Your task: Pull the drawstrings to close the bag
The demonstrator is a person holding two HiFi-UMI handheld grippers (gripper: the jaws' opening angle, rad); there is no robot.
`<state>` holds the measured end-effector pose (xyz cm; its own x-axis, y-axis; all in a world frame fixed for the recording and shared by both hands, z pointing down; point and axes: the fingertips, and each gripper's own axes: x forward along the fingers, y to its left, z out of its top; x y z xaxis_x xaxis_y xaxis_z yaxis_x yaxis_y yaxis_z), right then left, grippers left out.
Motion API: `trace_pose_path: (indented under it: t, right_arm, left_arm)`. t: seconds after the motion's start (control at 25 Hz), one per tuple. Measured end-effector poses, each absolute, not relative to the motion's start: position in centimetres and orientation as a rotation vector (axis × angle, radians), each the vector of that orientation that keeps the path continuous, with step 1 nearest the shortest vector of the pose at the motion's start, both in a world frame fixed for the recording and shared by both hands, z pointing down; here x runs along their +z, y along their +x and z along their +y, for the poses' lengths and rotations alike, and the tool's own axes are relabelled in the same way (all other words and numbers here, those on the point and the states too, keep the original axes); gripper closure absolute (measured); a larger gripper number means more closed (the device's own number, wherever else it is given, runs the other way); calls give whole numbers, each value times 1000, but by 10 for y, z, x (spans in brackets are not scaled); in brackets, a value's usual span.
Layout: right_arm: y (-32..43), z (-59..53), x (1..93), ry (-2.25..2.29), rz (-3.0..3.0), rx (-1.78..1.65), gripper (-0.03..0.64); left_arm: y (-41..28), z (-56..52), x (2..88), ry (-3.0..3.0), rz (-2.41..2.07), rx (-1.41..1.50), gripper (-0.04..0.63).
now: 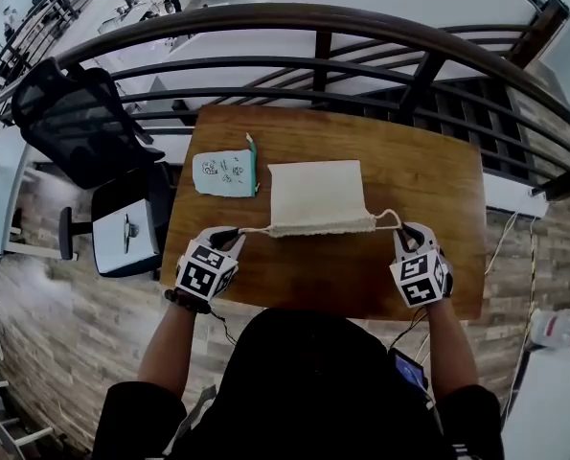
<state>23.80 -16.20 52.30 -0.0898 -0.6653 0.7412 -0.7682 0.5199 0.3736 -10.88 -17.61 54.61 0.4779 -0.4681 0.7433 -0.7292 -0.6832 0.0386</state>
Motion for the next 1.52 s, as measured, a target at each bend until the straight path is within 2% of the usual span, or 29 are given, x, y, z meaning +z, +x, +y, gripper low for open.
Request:
trace_pose_path:
  t: [0.2, 0.64, 0.88, 1.0, 1.52]
  right_arm:
    - [277, -164, 522, 1283, -1774, 201, 577]
    - [280, -170, 507, 1346, -1759, 166, 578]
    - [327, -162, 513, 1412, -1689, 213, 581]
    - [327, -161, 518, 1401, -1664, 189, 581]
    - [347, -172, 519, 1491, -1579, 154, 583]
  left_arm:
    - [-133, -194, 537, 2294, -1169, 948, 552]
    - [-126, -197, 533, 2247, -1251, 909, 552]
    - [-163, -194, 529, 2162, -1313, 778, 552]
    - [-161, -191, 532, 2176, -1335, 870, 554]
    - [-172, -199, 528, 2121, -1486, 860, 554]
